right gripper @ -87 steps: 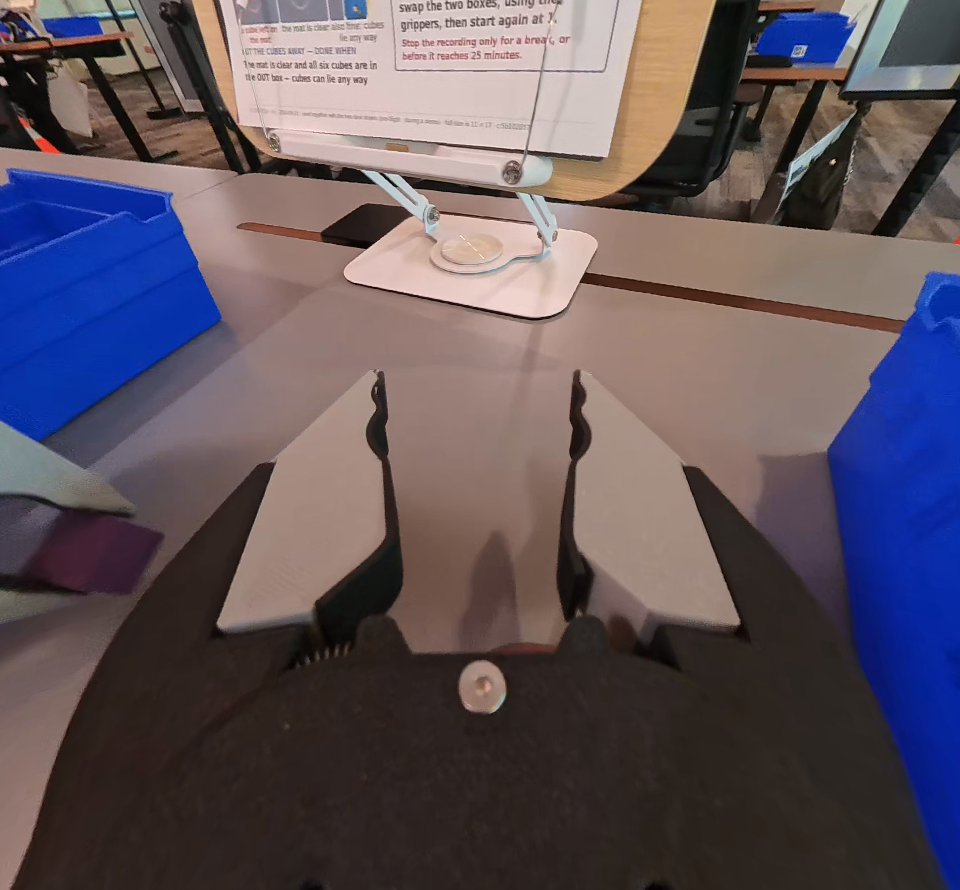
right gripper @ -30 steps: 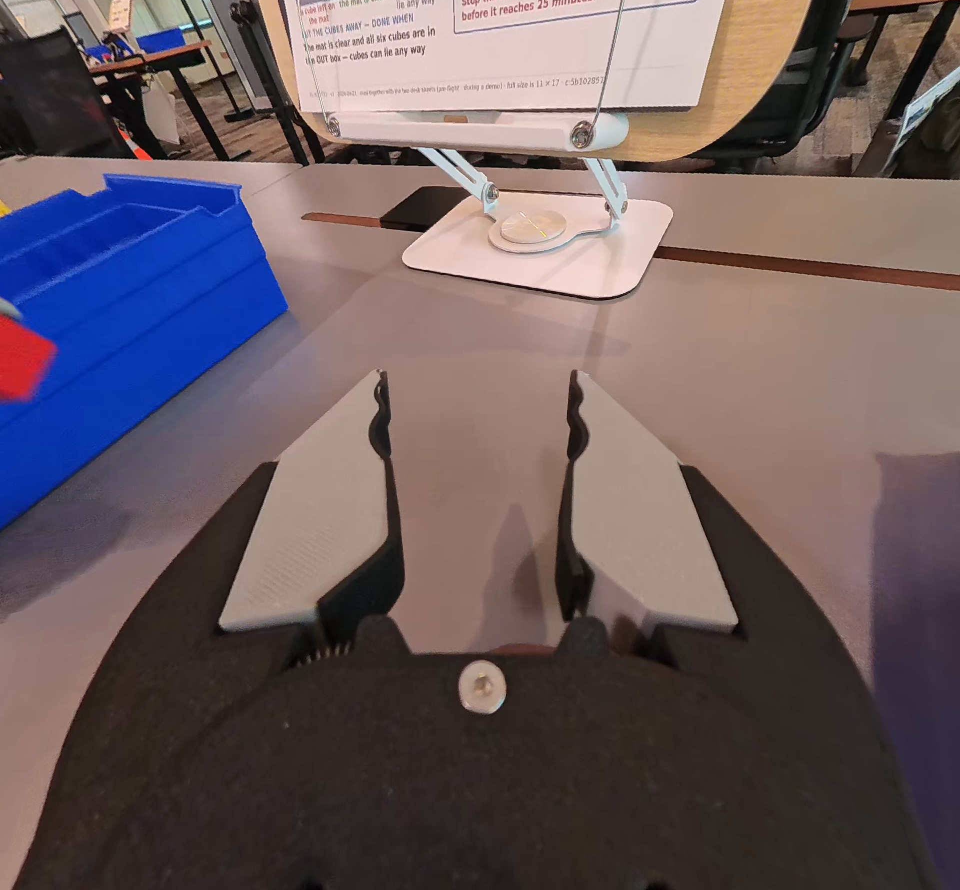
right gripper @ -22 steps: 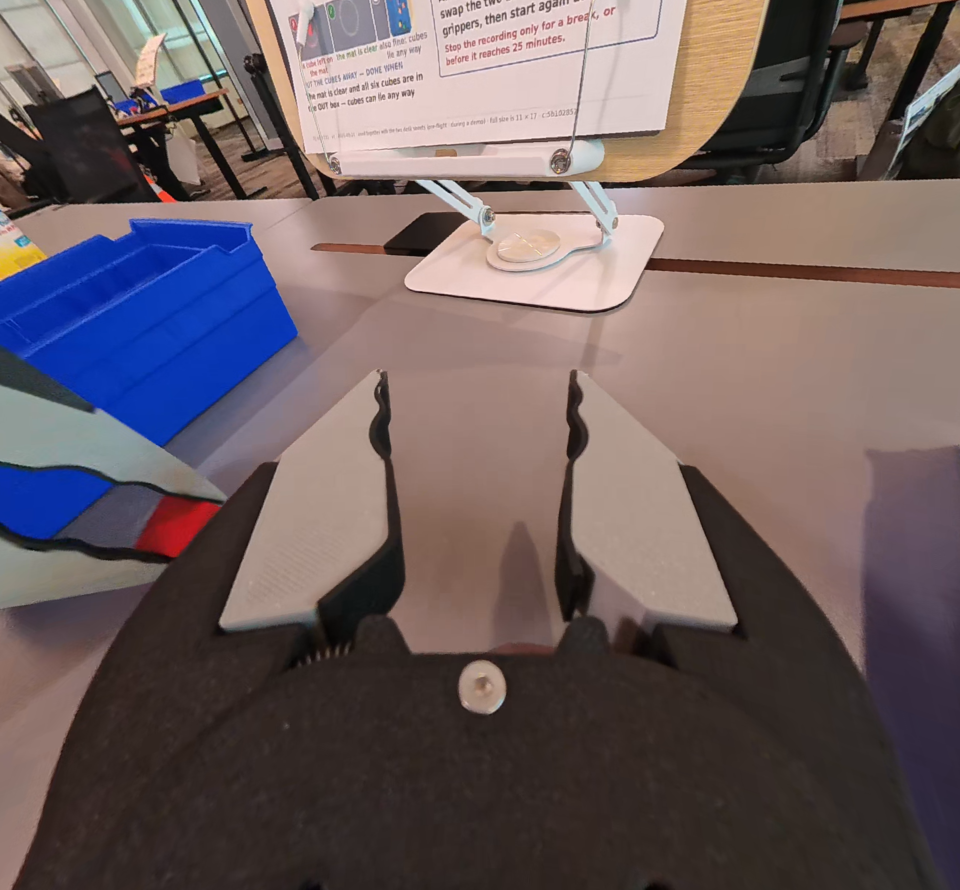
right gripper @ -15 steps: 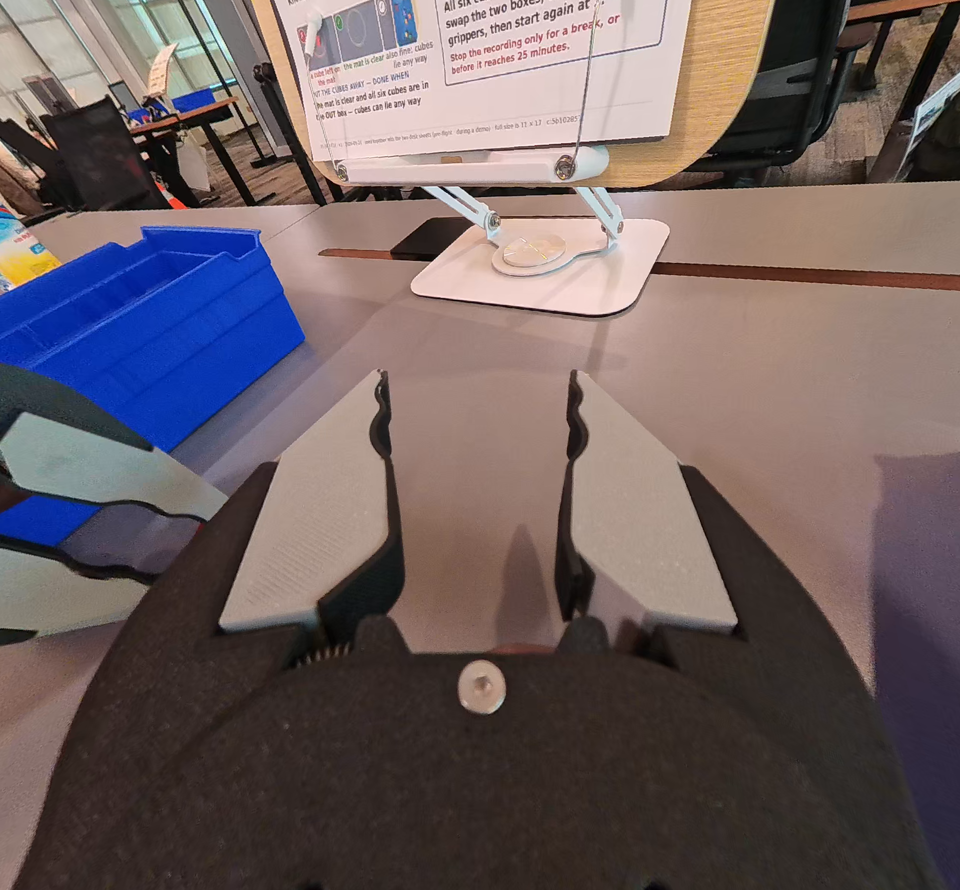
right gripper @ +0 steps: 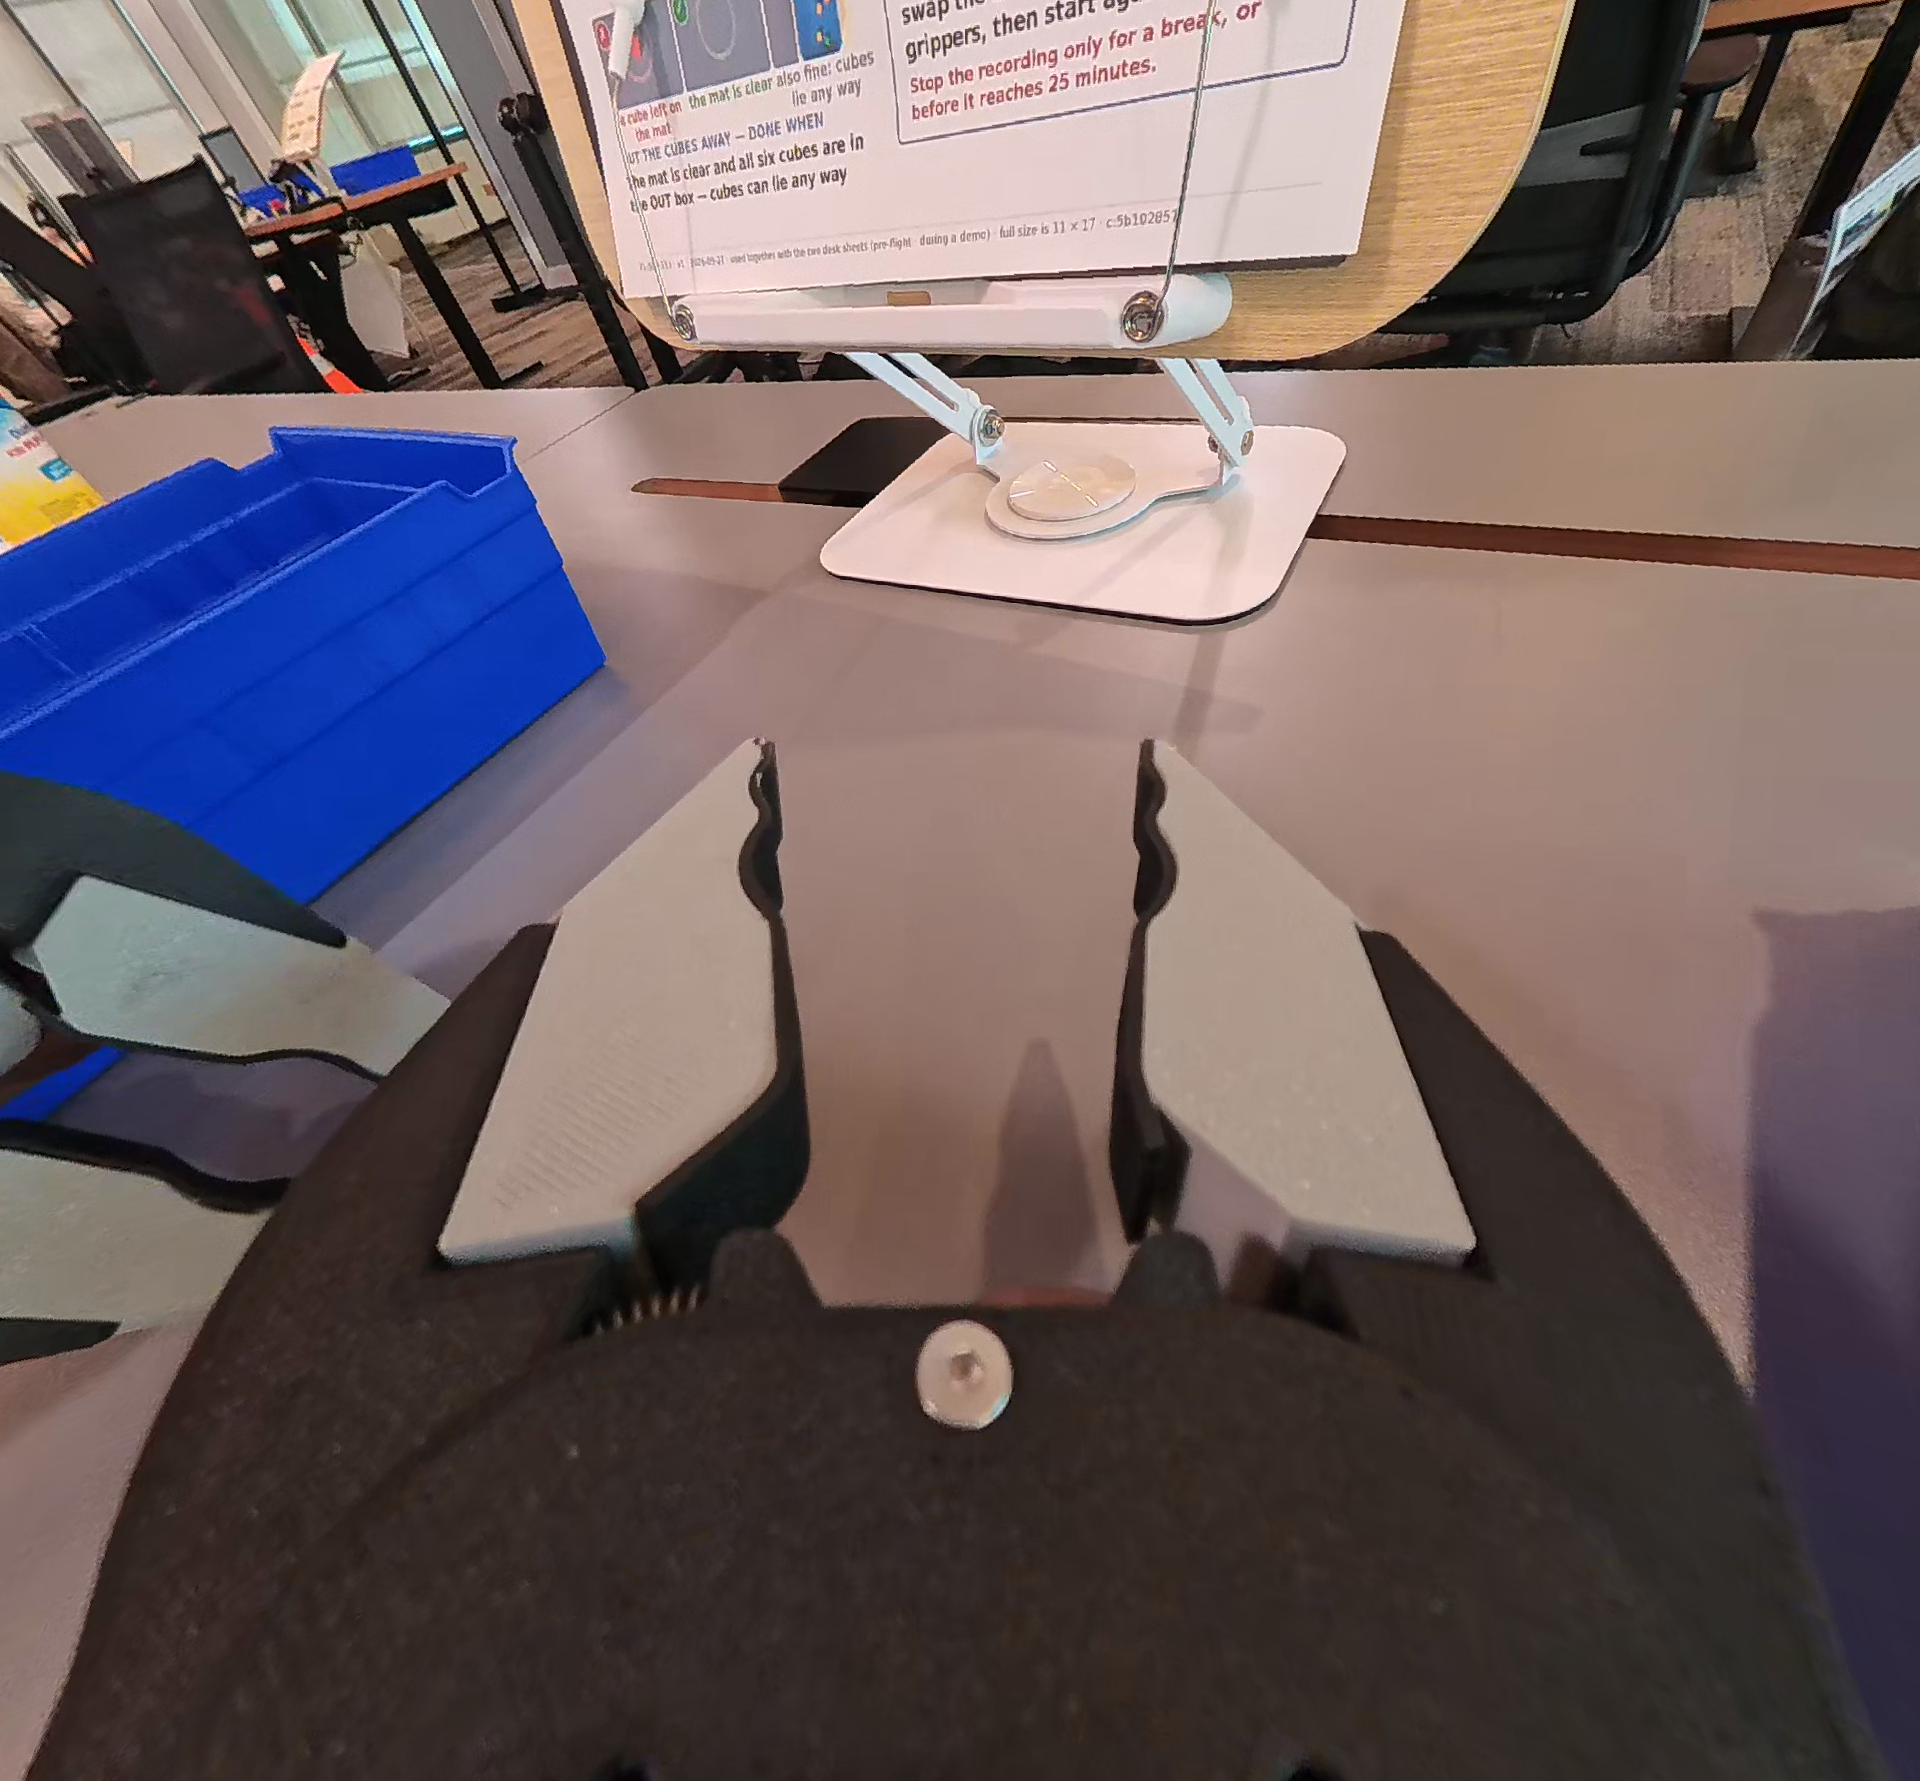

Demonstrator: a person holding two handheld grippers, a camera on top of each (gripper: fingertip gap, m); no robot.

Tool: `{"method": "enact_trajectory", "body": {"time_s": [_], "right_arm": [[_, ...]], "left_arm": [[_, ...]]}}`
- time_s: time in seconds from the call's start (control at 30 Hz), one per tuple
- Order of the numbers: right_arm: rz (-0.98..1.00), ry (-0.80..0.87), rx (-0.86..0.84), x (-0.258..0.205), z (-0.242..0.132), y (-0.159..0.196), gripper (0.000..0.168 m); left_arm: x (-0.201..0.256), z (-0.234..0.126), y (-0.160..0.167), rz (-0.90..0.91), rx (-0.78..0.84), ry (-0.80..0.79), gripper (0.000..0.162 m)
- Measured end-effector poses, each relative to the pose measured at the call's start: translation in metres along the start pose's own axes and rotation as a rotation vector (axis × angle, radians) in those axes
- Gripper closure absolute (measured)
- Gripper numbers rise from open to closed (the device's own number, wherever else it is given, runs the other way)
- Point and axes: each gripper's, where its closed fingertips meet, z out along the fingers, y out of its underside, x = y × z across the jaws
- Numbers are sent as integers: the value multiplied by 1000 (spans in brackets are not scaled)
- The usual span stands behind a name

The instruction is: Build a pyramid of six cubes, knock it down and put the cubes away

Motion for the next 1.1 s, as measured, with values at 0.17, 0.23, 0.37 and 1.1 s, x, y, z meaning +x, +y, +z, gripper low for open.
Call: {"method": "enact_trajectory", "body": {"time_s": [0.17, 0.23, 0.37, 1.1], "right_arm": [[8, -2, 5, 0, -1, -1, 102], [8, -3, 4, 0, 0, -1, 102], [7, -4, 3, 0, 0, -1, 102], [-39, 2, -48, -4, 7, 12, 102]], "left_arm": [[-6, -10, -8, 12, 40, -29, 120], [-7, -21, -16, 7, 88, -22, 113], [-14, -52, -29, 10, 151, -57, 98], [-67, -120, 252, -807, -269, -255, 110]]}}
